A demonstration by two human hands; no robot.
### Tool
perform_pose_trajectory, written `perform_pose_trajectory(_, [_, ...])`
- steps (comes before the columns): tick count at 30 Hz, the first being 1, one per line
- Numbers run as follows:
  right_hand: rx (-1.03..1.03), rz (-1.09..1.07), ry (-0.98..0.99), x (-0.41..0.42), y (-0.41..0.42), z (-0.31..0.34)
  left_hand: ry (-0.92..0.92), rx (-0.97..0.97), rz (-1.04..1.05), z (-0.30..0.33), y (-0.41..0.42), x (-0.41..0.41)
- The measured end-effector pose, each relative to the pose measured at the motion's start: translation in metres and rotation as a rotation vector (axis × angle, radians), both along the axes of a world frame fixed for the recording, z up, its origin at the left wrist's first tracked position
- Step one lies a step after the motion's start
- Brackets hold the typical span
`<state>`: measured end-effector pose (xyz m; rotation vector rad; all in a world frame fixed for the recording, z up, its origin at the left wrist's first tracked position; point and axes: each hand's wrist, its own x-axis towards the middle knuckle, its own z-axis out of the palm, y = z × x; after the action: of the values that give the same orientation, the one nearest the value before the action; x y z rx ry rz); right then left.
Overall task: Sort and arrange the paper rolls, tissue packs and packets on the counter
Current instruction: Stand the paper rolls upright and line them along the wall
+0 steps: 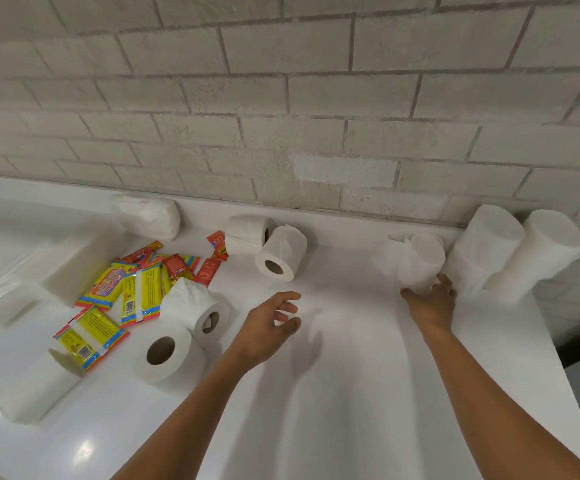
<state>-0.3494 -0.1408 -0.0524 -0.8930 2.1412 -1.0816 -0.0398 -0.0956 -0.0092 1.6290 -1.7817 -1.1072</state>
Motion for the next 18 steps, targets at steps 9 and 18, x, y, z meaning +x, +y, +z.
perform_pose_trajectory(9, [-0.078,0.057,-0.091,0.02,0.036,0.003,0.01,-0.065,0.062,0.014,0.028,0.009])
perform_pose_trajectory(18, [-0.136,0.231,-0.136,0.07,0.059,0.021,0.044,-0.165,0.193,0.036,0.06,0.042])
